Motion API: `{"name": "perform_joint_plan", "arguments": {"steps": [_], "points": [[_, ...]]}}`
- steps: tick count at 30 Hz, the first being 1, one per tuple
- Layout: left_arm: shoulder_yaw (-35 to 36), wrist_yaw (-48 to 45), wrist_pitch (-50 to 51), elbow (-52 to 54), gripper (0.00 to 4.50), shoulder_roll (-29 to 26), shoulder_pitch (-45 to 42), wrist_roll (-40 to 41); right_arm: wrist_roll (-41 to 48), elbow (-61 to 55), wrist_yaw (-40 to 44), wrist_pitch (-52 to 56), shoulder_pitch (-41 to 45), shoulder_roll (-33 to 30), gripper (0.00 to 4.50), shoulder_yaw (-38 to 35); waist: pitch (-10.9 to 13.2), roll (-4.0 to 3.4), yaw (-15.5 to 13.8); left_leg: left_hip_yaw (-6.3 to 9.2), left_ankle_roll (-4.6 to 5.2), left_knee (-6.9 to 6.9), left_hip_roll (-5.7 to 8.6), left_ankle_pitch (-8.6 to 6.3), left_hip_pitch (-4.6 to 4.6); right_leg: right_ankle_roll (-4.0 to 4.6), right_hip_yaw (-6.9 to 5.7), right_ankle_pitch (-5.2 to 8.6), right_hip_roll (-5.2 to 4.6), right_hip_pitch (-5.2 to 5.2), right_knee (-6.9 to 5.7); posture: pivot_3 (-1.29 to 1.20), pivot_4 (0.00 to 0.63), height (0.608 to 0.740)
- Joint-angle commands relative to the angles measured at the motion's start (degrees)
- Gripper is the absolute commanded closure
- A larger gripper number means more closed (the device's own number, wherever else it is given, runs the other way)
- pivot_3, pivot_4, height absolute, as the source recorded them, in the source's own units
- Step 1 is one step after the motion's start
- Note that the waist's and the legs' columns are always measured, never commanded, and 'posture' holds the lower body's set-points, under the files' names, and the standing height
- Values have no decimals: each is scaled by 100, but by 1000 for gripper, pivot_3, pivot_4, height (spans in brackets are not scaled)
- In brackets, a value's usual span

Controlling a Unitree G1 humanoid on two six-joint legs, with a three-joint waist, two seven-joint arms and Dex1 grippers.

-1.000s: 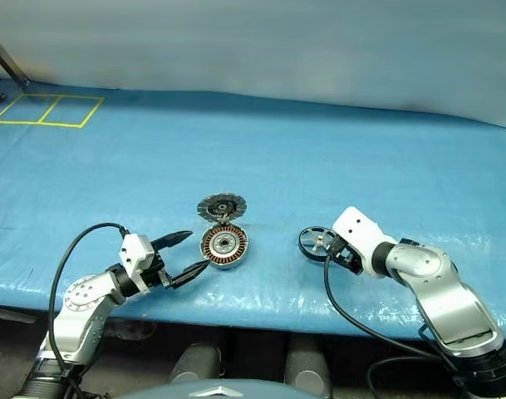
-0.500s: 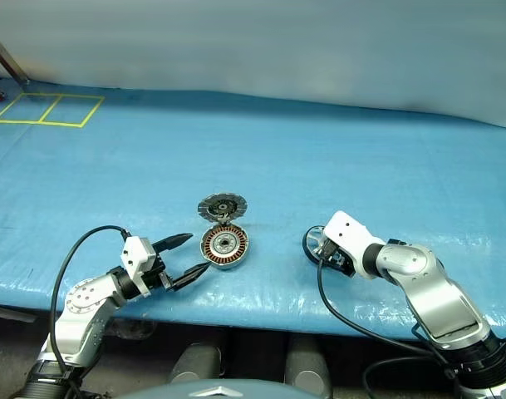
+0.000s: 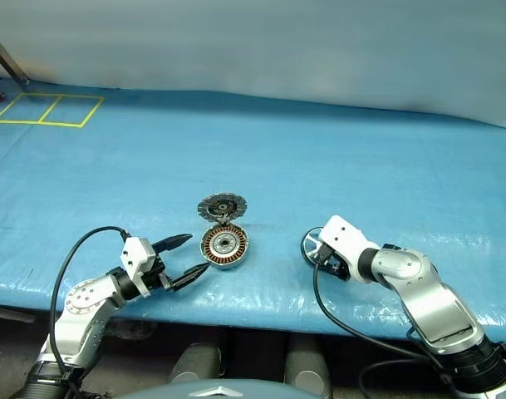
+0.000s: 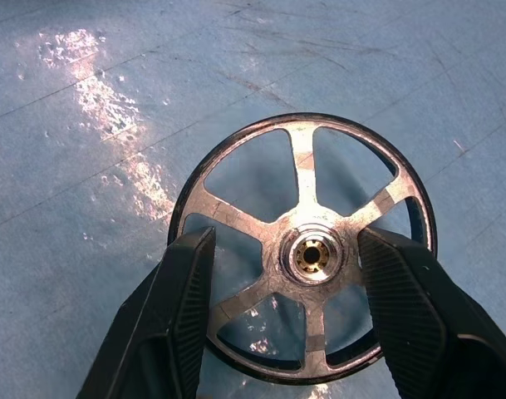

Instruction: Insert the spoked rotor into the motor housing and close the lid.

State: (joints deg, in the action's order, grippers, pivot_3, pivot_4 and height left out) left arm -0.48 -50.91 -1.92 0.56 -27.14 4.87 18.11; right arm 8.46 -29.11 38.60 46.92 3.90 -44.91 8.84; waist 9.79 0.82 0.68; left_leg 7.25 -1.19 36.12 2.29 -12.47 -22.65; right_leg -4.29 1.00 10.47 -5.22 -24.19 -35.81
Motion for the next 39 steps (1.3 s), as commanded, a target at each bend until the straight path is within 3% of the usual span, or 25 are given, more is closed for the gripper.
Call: {"name": "perform_joint_plan", "arguments": {"steps": [1,4,17,21,39], "points": [[59,10,-116,78,0,-30,-55,-26,51,-9,39,-5,69,68,2067,70,-1,2,1,0,0,0,0,0,1,0,0,0,0,0,0,0,150,740],[84,15,-116,95,0,-46,-33,-19,40,-32,8,-10,73,103,2727,47,-6,12,3,0,0,0,0,0,3,0,0,0,0,3,0,0,150,740],[156,-56,-51,153,0,-131,11,104,885,-1030,27,124,305,533,2730,-632,-4,12,-1,3,0,0,-1,0,4,0,-3,0,0,5,0,0,150,740],[160,-111,1,181,0,-158,13,186,1327,-1227,69,167,390,887,2730,-417,-4,13,4,6,0,0,-1,0,4,0,-5,0,0,5,1,0,150,740],[236,-172,134,357,0,-223,134,280,1034,-186,-85,-261,1279,1655,2730,838,-3,12,16,7,0,-2,0,0,3,1,-5,0,0,2,0,0,150,740]]}}
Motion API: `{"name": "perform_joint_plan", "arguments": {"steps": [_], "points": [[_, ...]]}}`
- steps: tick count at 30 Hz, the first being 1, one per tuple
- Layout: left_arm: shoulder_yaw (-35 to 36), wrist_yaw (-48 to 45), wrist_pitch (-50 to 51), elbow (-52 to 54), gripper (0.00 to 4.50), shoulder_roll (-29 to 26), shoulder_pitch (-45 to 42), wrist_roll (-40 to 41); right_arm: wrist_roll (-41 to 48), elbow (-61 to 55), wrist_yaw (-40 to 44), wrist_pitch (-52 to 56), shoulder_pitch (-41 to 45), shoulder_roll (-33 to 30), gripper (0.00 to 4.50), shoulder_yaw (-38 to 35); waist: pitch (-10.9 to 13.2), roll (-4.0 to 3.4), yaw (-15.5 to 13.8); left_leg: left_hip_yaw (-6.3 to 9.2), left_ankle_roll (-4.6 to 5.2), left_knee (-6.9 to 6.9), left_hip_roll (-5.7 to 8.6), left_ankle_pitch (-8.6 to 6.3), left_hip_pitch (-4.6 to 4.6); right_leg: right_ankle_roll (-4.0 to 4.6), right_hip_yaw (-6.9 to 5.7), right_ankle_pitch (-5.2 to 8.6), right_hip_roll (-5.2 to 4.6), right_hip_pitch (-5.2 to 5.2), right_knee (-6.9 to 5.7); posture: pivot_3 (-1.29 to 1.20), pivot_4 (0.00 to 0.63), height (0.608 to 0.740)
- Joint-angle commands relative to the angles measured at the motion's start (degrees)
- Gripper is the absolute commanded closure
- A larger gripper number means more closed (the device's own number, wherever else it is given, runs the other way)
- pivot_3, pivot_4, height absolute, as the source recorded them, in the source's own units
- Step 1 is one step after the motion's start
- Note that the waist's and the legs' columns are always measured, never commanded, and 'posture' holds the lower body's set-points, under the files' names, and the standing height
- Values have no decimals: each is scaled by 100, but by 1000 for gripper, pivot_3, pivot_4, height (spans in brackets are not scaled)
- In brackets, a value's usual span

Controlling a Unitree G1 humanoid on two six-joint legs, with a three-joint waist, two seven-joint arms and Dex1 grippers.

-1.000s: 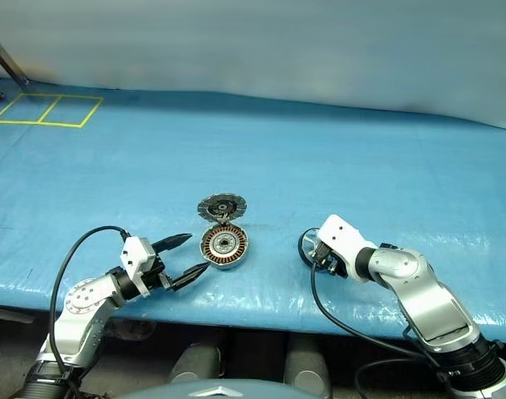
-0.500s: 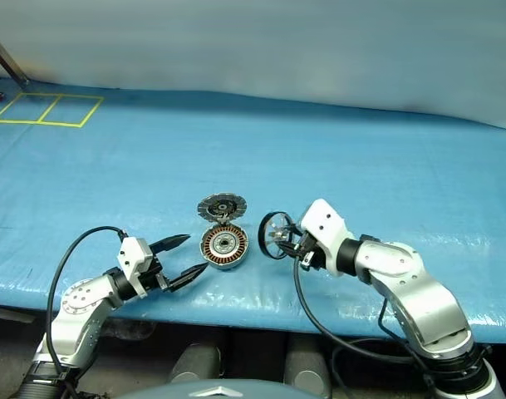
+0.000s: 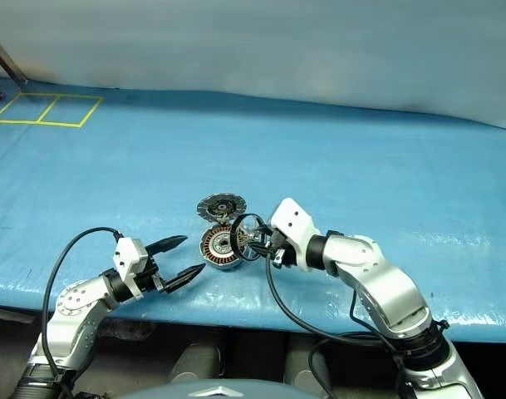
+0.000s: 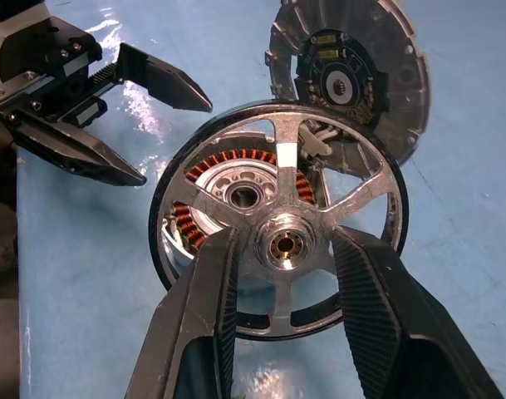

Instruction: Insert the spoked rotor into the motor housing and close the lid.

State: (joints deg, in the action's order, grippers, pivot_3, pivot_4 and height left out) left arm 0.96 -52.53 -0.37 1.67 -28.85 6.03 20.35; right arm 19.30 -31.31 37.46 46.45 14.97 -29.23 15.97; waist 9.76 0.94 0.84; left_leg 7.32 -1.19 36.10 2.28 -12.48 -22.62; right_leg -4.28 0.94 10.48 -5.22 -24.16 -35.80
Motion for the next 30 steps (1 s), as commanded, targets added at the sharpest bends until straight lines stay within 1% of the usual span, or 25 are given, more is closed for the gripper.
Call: {"name": "perform_joint_plan", "arguments": {"steps": [1,10,23,30], "points": [[92,-11,-16,252,0,-53,22,58,-70,89,36,-240,204,114,2730,165,0,0,1,0,0,0,0,0,0,0,0,0,0,0,0,0,150,740],[74,-4,-4,285,0,-33,69,52,-254,635,54,-494,500,397,2730,425,0,0,17,1,0,0,1,0,0,0,0,0,0,-1,-1,0,150,740],[35,46,-38,248,0,16,75,-3,-303,570,130,-548,728,552,2730,534,0,-1,51,2,0,-3,0,0,-1,0,0,0,2,-4,-2,0,150,740],[30,70,-35,259,0,18,81,-9,-425,804,162,-629,739,601,2730,648,0,-1,52,2,0,-3,0,0,-1,0,0,0,2,-5,-3,0,150,740]]}}
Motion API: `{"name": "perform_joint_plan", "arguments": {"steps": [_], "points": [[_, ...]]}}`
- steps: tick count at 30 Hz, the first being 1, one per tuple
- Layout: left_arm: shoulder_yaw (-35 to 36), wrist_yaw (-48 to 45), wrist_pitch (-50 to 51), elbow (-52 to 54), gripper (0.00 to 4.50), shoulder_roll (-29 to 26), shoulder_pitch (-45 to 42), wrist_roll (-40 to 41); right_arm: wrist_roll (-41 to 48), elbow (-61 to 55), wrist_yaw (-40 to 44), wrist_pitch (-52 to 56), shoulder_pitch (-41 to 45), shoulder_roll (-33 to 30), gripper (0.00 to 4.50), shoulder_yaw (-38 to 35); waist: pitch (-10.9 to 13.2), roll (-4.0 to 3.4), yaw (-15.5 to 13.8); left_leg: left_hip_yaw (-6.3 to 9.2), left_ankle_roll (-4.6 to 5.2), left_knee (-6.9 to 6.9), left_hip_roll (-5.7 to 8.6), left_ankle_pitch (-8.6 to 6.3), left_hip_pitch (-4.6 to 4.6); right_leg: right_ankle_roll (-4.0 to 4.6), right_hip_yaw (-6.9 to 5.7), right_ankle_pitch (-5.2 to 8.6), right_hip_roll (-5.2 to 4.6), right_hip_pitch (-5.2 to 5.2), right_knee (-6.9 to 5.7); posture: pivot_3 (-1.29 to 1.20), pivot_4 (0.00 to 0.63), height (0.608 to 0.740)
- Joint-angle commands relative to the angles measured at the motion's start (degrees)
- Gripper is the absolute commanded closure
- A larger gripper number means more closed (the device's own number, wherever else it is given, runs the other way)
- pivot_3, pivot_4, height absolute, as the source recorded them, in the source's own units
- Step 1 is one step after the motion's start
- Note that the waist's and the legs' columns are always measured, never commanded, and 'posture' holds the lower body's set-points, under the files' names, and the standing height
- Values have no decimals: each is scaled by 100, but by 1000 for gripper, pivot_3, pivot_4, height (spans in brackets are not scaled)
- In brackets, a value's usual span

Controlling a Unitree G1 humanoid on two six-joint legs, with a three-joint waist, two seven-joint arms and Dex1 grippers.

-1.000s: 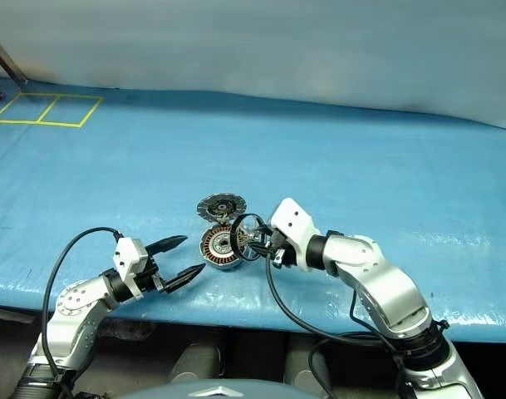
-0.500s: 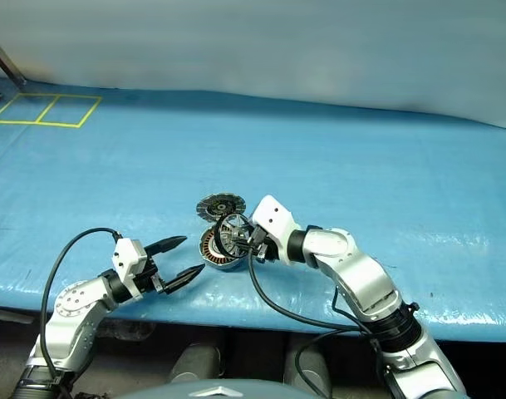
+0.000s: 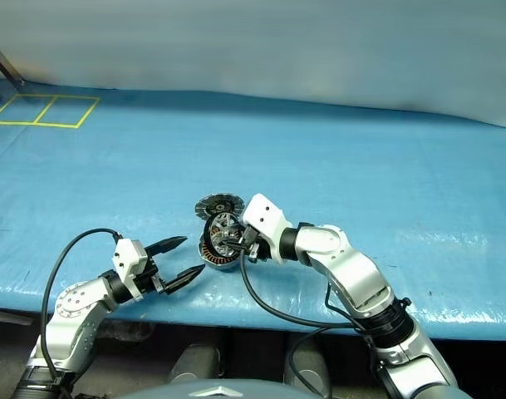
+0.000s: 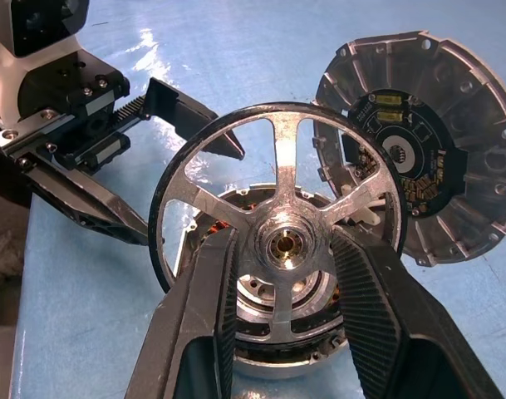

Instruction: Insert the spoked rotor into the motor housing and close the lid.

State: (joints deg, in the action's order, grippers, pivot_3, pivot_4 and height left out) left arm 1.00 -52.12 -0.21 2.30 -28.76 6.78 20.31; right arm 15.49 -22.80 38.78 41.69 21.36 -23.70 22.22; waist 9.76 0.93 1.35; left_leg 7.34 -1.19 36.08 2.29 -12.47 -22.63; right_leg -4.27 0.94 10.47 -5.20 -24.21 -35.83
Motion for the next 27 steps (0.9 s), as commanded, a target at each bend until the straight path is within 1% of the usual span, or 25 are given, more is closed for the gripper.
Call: {"name": "perform_joint_plan", "arguments": {"steps": [1,13,16,20,27], "points": [[30,32,-51,196,0,5,8,-5,-51,-35,38,-158,99,51,2730,27,0,0,0,0,0,0,0,0,0,0,0,0,0,0,0,0,150,740],[38,58,-60,188,0,-18,8,-9,-161,190,125,-196,72,67,2730,79,0,0,3,0,0,0,0,0,0,0,0,0,0,0,0,0,150,740],[40,66,-66,188,0,-22,13,-11,-206,187,121,-215,73,56,2082,86,0,0,3,0,0,0,0,0,0,0,0,0,0,-1,0,0,150,740],[39,75,-71,187,0,-21,12,-12,-225,162,111,-260,82,77,809,60,0,0,3,0,0,0,0,0,0,0,0,0,0,-1,0,0,150,740],[42,72,-80,181,0,-25,14,-15,-138,114,65,-234,79,184,809,-43,0,0,4,0,0,0,0,0,0,0,0,0,0,-1,0,0,150,740]]}}
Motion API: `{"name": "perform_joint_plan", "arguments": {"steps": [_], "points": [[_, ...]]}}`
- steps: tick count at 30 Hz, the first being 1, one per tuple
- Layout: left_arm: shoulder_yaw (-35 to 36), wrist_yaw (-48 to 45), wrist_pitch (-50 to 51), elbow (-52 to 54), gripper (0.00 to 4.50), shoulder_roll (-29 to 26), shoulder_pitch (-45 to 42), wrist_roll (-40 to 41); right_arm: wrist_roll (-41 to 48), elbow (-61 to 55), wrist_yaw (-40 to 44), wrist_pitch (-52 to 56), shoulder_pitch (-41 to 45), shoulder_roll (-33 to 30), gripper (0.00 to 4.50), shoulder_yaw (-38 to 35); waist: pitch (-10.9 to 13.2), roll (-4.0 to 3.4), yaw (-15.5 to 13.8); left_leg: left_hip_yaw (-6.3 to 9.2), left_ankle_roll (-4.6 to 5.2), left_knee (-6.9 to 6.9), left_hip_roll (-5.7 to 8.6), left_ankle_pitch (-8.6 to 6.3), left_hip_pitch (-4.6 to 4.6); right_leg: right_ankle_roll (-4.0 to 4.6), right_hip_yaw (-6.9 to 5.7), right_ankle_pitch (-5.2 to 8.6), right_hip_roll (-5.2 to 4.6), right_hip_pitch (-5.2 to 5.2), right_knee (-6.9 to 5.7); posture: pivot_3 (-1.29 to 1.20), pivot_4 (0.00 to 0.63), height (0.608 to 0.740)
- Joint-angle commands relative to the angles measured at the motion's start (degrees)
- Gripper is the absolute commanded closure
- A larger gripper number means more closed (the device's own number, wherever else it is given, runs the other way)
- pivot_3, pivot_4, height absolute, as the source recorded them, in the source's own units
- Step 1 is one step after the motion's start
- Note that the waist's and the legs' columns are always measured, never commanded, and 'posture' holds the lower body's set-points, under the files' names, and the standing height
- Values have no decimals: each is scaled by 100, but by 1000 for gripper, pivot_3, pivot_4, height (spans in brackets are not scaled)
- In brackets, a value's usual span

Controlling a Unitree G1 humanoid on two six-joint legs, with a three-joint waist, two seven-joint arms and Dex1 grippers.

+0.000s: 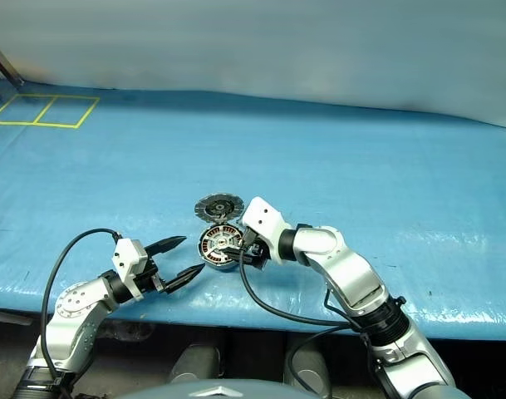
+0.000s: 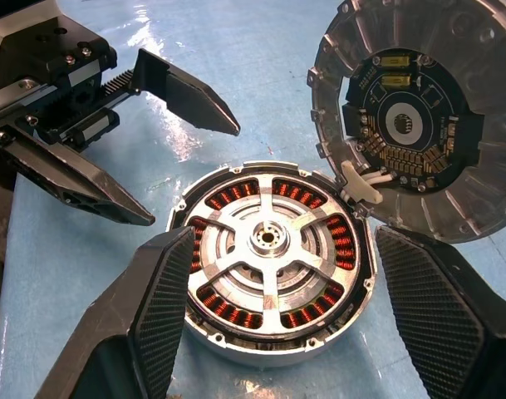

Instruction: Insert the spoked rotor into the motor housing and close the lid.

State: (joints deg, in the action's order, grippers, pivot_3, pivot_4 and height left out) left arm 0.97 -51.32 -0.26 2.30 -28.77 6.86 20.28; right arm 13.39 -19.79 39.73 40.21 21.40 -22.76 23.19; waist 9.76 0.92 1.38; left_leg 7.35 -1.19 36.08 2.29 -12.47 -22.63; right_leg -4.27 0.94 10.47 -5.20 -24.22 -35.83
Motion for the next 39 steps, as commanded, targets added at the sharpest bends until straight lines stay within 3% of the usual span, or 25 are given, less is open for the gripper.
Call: {"name": "perform_joint_plan", "arguments": {"steps": [1,2,5,14,21,29,37,39], "points": [[47,-10,-79,178,0,-26,5,-12,94,-173,-47,-70,71,123,809,-168,0,0,2,0,0,0,0,0,0,0,0,0,0,0,0,0,150,740],[53,-10,-78,180,0,-30,3,-9,103,-118,-68,-63,70,162,809,-191,0,0,2,0,0,0,0,0,0,0,0,0,0,0,0,0,150,740],[72,-13,-80,182,0,-43,-8,-1,178,105,-147,-75,46,363,1386,-271,0,0,5,0,0,0,0,0,0,0,0,0,0,0,0,0,150,740],[69,-20,-60,196,0,-59,-32,4,-105,922,-290,-341,67,848,4398,-7,0,-2,26,0,0,0,0,0,0,1,1,-1,2,-2,-3,0,150,740],[105,15,-38,246,0,-89,5,14,-405,1216,-263,-445,-96,922,4481,371,-2,-3,72,0,0,-1,-1,0,2,1,1,0,3,-3,-5,0,150,740],[639,365,321,429,0,61,-268,627,125,432,-226,-313,-230,983,4481,-242,-3,-2,54,6,-1,-1,0,1,3,0,0,-1,3,0,-5,0,150,740],[865,1011,1264,6,0,-3,-1049,587,548,-380,-376,-169,-578,807,4481,-788,-3,-2,53,11,-1,-1,2,1,4,-7,-2,-5,5,5,-5,0,150,740],[822,937,1341,-163,584,-89,-1202,509,553,-475,-492,-153,-681,749,4500,-897,-4,-1,70,10,-1,0,2,1,5,-9,-2,-6,5,6,-4,0,150,740]]}}
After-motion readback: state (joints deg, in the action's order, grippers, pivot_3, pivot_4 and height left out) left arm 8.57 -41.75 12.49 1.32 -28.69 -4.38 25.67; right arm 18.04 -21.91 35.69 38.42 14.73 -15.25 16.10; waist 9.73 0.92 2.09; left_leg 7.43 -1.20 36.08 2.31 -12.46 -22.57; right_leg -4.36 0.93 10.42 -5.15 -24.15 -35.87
